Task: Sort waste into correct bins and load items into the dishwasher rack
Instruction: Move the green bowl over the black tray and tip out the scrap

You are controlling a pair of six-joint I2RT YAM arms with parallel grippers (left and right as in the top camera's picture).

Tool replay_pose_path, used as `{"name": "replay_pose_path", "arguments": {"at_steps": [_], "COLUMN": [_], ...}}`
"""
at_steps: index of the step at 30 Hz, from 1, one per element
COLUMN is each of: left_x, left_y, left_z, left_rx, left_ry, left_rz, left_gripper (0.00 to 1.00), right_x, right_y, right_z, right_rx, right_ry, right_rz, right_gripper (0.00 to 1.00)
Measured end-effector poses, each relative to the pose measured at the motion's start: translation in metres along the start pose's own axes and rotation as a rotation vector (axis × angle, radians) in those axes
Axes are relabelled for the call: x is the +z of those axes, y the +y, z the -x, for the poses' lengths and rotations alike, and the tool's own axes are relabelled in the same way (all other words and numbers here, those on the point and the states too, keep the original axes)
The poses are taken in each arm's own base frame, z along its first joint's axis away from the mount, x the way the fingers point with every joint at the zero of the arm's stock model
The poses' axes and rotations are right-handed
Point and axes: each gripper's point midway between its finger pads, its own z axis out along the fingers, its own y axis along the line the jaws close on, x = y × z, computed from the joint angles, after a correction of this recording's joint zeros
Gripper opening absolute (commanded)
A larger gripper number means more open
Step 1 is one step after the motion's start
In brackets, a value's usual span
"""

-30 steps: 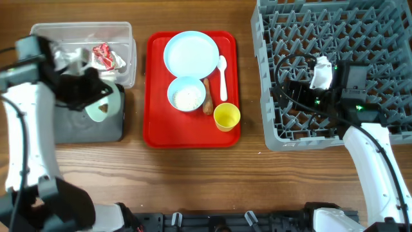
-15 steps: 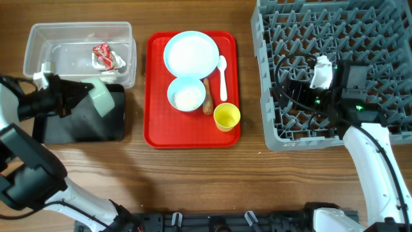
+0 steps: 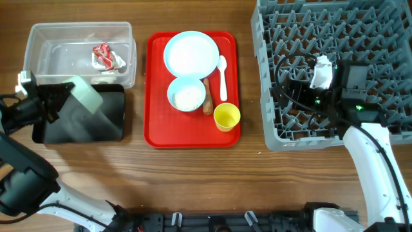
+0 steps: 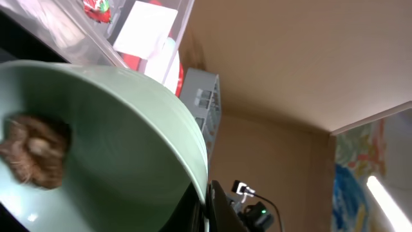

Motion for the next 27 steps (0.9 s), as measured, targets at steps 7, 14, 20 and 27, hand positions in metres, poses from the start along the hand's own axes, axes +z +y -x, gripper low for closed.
{"name": "replay_pose_path", "arguments": {"at_steps": [7,14,20,27], "left_x": [0.000,0.000,-0.001,-0.004], "left_y": [0.004,0.005,-0.011,-0.033], "left_z": [0.005,0.001,0.007,0.008], "left_rx": [0.044,0.017,0.042,0.016], "left_ry": [-0.009,0.000,-0.023,-0.041], "left_rz": [0.022,0.025,-0.068,-0.194], "left_gripper": [0.04,0.04,0.04,0.04], "right_x": [0.000,0.000,0.000,0.000], "right_y": [0.000,0.000,0.000,0.000], "right_z": [0.000,0.000,-0.001,-0.001], "right_rx": [0.000,0.000,0.002,0.002], "right_ry": [0.001,0.001,0.004,0.005], "right_rz": [0.000,0.000,-0.001,-0.001], "right_gripper": [1.00,1.00,1.00,1.00]}}
